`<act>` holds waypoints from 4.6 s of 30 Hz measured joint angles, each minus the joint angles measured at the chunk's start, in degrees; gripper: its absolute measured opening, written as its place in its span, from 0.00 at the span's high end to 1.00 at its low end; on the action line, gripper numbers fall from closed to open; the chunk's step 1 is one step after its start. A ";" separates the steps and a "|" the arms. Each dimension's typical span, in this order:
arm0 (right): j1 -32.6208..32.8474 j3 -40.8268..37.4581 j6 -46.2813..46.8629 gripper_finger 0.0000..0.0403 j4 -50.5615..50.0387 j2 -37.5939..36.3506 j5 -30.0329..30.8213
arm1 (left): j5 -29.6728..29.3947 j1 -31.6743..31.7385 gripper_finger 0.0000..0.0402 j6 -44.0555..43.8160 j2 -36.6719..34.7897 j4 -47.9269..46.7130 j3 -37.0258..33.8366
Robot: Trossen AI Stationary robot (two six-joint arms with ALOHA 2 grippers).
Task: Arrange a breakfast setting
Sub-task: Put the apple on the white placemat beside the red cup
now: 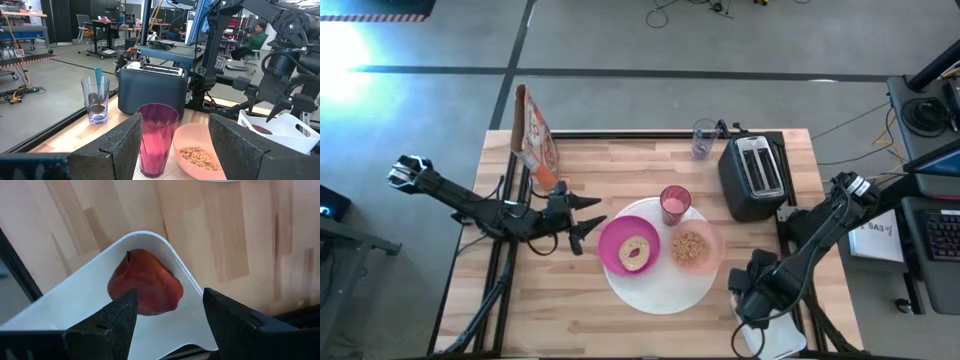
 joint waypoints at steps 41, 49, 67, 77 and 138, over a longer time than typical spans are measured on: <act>4.58 -2.04 -14.20 0.47 6.26 11.94 3.06 | 0.02 -0.02 0.47 -1.77 0.04 -0.04 0.00; 4.54 -7.37 -14.19 0.47 8.58 11.80 2.88 | 0.02 -0.01 0.47 -3.53 0.04 -0.04 0.00; 4.54 -11.26 -16.60 0.69 15.55 11.61 5.60 | 0.02 -0.01 0.47 -3.52 0.04 -0.02 0.00; 4.52 -9.25 -12.76 0.61 14.37 10.28 5.62 | 0.02 -0.02 0.47 -3.50 0.04 0.00 0.00; 7.45 -6.11 0.63 0.42 3.42 8.62 -12.27 | 0.02 -0.01 0.47 -3.50 0.03 1.19 0.00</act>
